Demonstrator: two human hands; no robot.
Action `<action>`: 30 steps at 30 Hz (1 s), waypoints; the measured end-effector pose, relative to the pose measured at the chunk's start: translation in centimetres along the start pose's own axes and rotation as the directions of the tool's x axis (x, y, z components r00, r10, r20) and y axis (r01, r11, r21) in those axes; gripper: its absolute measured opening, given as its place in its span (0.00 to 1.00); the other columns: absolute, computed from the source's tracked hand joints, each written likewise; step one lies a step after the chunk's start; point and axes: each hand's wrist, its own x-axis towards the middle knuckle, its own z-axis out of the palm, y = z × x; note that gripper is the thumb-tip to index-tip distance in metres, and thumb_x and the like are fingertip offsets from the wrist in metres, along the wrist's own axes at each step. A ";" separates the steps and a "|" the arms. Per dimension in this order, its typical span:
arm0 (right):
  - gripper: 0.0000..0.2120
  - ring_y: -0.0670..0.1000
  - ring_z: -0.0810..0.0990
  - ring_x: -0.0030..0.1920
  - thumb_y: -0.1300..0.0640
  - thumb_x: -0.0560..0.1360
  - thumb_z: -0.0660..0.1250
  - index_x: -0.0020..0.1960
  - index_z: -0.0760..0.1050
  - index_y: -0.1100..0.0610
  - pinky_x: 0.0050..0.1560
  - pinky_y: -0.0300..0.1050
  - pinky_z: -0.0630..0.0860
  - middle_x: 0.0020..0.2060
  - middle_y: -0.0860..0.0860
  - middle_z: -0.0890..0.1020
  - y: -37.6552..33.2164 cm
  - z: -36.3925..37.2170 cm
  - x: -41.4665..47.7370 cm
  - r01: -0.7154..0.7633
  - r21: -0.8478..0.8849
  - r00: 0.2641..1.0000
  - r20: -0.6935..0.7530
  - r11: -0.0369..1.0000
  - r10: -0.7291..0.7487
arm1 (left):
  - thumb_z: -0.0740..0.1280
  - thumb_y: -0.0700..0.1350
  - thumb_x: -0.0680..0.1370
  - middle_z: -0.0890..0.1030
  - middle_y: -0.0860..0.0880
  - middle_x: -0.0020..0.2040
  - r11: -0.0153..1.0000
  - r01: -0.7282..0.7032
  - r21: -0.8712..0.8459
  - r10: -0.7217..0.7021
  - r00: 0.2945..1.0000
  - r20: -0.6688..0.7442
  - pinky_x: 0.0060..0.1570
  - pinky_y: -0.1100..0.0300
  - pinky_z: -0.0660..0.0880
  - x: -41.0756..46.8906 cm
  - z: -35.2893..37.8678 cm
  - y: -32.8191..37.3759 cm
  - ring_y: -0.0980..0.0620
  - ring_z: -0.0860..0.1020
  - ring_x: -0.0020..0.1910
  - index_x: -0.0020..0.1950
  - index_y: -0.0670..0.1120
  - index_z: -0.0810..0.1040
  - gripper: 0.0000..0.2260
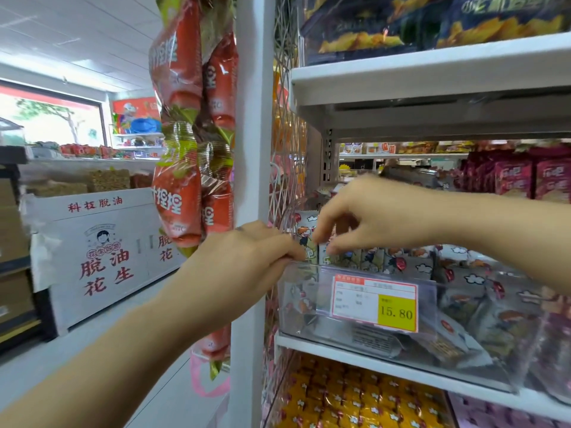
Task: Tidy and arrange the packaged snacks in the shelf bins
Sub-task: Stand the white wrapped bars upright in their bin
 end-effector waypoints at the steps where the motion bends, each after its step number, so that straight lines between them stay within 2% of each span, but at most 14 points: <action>1: 0.08 0.31 0.76 0.35 0.57 0.73 0.71 0.52 0.82 0.51 0.36 0.24 0.68 0.37 0.36 0.79 -0.4 0.3 0.2 -0.010 0.063 0.995 0.096 0.998 0.004 | 0.58 0.49 0.77 0.82 0.53 0.42 1.000 -0.016 -0.015 0.016 1.000 0.000 0.32 0.52 0.79 -0.1 0.0 -0.1 0.54 0.79 0.43 0.52 0.50 0.81 0.13; 4: 0.11 0.34 0.76 0.31 0.60 0.74 0.69 0.56 0.81 0.54 0.35 0.28 0.73 0.41 0.42 0.83 -0.4 1.1 1.1 -0.072 0.192 0.955 0.297 0.979 0.012 | 0.59 0.47 0.77 0.82 0.54 0.43 0.998 -0.052 -0.023 0.051 0.998 -0.031 0.32 0.53 0.78 -0.5 0.5 -0.5 0.53 0.80 0.44 0.51 0.49 0.81 0.11; 7: 0.14 0.40 0.79 0.35 0.60 0.74 0.70 0.59 0.79 0.54 0.37 0.34 0.76 0.47 0.48 0.85 0.0 1.6 1.9 -0.130 0.229 0.917 0.397 0.965 0.030 | 0.61 0.45 0.77 0.82 0.55 0.44 0.997 -0.081 -0.010 0.080 0.995 -0.058 0.33 0.55 0.78 -0.9 1.0 -0.8 0.54 0.79 0.45 0.51 0.48 0.81 0.09; 10: 0.14 0.49 0.82 0.45 0.62 0.74 0.69 0.59 0.79 0.51 0.43 0.41 0.77 0.49 0.49 0.85 0.1 2.5 2.4 -0.114 0.141 0.907 0.419 0.983 0.045 | 0.61 0.44 0.77 0.82 0.54 0.44 0.994 -0.109 -0.001 0.108 0.991 -0.081 0.34 0.57 0.77 -1.0 1.1 -1.0 0.54 0.79 0.45 0.50 0.48 0.81 0.09; 11: 0.14 0.51 0.82 0.46 0.63 0.75 0.68 0.58 0.79 0.51 0.42 0.41 0.77 0.48 0.49 0.85 0.1 2.7 2.5 -0.105 0.116 0.908 0.416 0.988 0.048 | 0.61 0.44 0.77 0.82 0.54 0.44 0.994 -0.111 -0.001 0.111 0.990 -0.084 0.34 0.57 0.77 -1.0 1.1 -1.0 0.54 0.79 0.44 0.50 0.48 0.81 0.09; 14: 0.15 0.47 0.81 0.40 0.65 0.73 0.67 0.58 0.79 0.53 0.37 0.37 0.75 0.47 0.51 0.85 0.2 2.4 2.3 -0.129 0.129 0.913 0.402 0.983 0.067 | 0.61 0.45 0.78 0.82 0.54 0.43 0.993 -0.114 0.002 0.114 0.990 -0.088 0.34 0.57 0.77 -1.0 1.1 -1.0 0.54 0.79 0.44 0.49 0.48 0.81 0.09; 16: 0.14 0.41 0.79 0.33 0.64 0.73 0.69 0.57 0.79 0.53 0.35 0.33 0.74 0.47 0.51 0.85 0.3 1.7 1.9 -0.171 0.227 0.925 0.372 0.959 0.076 | 0.61 0.45 0.77 0.82 0.54 0.44 0.993 -0.118 0.001 0.117 0.990 -0.084 0.34 0.56 0.78 -1.0 1.2 -1.2 0.54 0.79 0.44 0.50 0.48 0.80 0.08; 19: 0.16 0.47 0.82 0.33 0.62 0.72 0.72 0.57 0.75 0.50 0.38 0.41 0.80 0.46 0.52 0.83 0.5 0.1 0.9 -0.226 0.402 0.955 0.273 0.887 0.120 | 0.61 0.45 0.78 0.82 0.55 0.48 0.994 -0.110 -0.012 0.108 0.989 -0.096 0.35 0.55 0.78 -1.1 1.3 -1.3 0.54 0.79 0.47 0.52 0.50 0.78 0.07; 21: 0.19 0.48 0.83 0.35 0.59 0.72 0.72 0.59 0.72 0.47 0.37 0.39 0.79 0.45 0.50 0.82 0.4 -0.7 0.2 -0.200 0.370 0.976 0.154 0.907 0.152 | 0.61 0.45 0.78 0.81 0.55 0.50 0.995 -0.098 -0.033 0.094 0.988 -0.119 0.36 0.54 0.79 -1.1 1.4 -1.4 0.54 0.80 0.47 0.53 0.50 0.77 0.07; 23: 0.18 0.43 0.81 0.34 0.56 0.73 0.69 0.59 0.70 0.44 0.34 0.35 0.76 0.46 0.45 0.79 0.2 -1.3 -0.4 -0.158 0.288 0.987 0.034 0.945 0.155 | 0.60 0.44 0.78 0.80 0.55 0.49 0.995 -0.096 -0.038 0.090 0.987 -0.133 0.36 0.54 0.79 -1.1 1.4 -1.4 0.54 0.79 0.47 0.53 0.51 0.75 0.07; 24: 0.18 0.42 0.81 0.35 0.55 0.73 0.68 0.58 0.69 0.42 0.35 0.36 0.76 0.47 0.43 0.78 0.2 -1.6 -0.6 -0.143 0.258 0.989 -0.006 0.955 0.150 | 0.60 0.44 0.78 0.80 0.54 0.49 0.994 -0.099 -0.034 0.094 0.986 -0.138 0.36 0.55 0.79 -1.0 1.4 -1.3 0.55 0.79 0.47 0.54 0.51 0.75 0.07; 28: 0.14 0.51 0.83 0.38 0.53 0.70 0.70 0.54 0.71 0.45 0.43 0.56 0.81 0.46 0.46 0.79 0.6 -2.0 -1.1 -0.134 0.289 0.982 -0.090 0.948 0.166 | 0.59 0.45 0.78 0.81 0.54 0.48 0.994 -0.107 -0.001 0.106 0.985 -0.137 0.35 0.55 0.79 -0.5 1.1 -0.9 0.55 0.78 0.46 0.53 0.52 0.72 0.06; 30: 0.13 0.53 0.83 0.38 0.52 0.69 0.71 0.51 0.72 0.47 0.42 0.57 0.81 0.42 0.47 0.82 0.8 -1.9 -1.3 -0.126 0.366 0.976 -0.121 0.922 0.181 | 0.59 0.45 0.77 0.81 0.54 0.47 0.995 -0.099 -0.002 0.098 0.986 -0.136 0.34 0.54 0.79 -0.3 1.0 -0.8 0.54 0.78 0.45 0.53 0.52 0.73 0.06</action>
